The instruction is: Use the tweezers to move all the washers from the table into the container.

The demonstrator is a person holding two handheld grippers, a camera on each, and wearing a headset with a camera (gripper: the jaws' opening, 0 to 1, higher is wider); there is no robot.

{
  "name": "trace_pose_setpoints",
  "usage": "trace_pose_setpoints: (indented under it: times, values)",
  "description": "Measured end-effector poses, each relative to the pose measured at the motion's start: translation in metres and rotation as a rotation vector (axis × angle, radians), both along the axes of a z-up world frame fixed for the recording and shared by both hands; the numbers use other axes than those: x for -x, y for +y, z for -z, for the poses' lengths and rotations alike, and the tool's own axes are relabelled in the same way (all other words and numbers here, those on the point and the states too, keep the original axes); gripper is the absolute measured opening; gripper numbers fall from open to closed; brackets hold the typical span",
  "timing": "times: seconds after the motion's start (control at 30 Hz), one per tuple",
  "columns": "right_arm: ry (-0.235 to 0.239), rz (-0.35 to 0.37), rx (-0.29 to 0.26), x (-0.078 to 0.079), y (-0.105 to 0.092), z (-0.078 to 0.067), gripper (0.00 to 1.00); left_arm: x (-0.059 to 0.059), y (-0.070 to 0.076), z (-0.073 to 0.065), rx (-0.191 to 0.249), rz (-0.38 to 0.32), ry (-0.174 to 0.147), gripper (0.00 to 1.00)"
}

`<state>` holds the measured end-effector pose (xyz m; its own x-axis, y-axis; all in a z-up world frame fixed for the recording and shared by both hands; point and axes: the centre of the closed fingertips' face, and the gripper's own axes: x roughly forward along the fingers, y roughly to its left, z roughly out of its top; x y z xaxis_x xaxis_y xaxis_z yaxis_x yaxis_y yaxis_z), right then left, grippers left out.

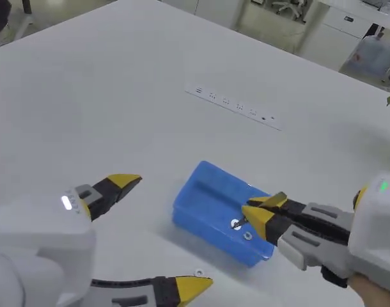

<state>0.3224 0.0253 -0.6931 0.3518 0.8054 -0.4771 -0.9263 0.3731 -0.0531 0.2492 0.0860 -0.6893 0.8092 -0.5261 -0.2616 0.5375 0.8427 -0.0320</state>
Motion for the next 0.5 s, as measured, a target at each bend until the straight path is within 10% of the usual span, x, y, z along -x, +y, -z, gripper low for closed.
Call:
trace_pose_setpoints:
  times: [0.5]
  values:
    - [0.185,0.162,-0.014,-0.044,-0.019,0.046,0.02,0.000,0.000,0.001,-0.005,0.001,0.008,0.87]
